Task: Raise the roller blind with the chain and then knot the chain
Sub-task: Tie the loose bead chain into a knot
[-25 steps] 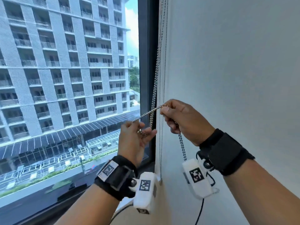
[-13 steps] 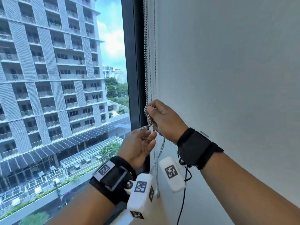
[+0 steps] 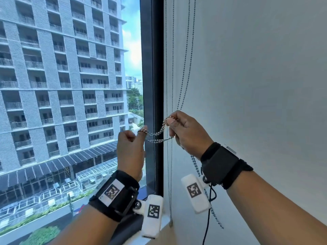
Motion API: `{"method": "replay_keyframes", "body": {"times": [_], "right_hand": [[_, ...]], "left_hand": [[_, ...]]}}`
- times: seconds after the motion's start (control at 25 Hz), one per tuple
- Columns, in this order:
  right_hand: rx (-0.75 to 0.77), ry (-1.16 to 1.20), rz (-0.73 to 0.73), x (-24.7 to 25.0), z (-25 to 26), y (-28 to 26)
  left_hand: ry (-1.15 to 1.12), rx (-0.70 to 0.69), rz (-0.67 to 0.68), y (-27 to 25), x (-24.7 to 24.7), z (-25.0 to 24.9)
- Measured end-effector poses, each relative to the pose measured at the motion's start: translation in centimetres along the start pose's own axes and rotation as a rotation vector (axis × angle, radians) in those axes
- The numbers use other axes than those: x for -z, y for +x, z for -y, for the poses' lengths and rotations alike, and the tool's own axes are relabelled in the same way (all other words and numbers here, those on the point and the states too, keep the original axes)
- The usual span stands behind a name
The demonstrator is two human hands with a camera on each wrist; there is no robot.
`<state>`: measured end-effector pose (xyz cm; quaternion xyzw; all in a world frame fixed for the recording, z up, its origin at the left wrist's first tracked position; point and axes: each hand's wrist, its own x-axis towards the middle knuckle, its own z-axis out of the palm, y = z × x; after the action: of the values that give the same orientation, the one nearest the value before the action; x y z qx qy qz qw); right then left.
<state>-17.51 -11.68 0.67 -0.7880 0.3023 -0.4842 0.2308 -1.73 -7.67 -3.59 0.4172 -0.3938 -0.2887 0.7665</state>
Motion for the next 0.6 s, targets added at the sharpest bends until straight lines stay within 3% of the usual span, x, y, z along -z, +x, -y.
{"method": "replay_keyframes", "body": {"times": [0.16, 0.24, 0.36, 0.44, 0.48, 0.6], "right_hand": [[0.017, 0.025, 0.021, 0.2, -0.2, -0.7], [0.037, 0.03, 0.043, -0.2, -0.2, -1.1], [0.079, 0.007, 0.08, -0.9, 0.0, -1.8], [0.107, -0.006, 0.094, -1.2, 0.4, -2.2], [0.116, -0.01, 0.104, -1.1, 0.6, -2.3], [0.144, -0.035, 0.084, -0.5, 1.2, -2.5]], "left_hand": [[-0.499, 0.289, 0.062, -0.5, -0.2, -1.8], [-0.654, 0.288, 0.055, -0.7, -0.8, -2.7], [-0.704, 0.161, -0.017, -0.8, -1.9, -3.2], [-0.591, 0.064, -0.058, -0.6, -2.3, -2.7], [-0.425, 0.011, -0.045, -0.5, -2.4, -2.2], [0.326, -0.117, 0.158, 0.0, -1.6, -0.3]]}}
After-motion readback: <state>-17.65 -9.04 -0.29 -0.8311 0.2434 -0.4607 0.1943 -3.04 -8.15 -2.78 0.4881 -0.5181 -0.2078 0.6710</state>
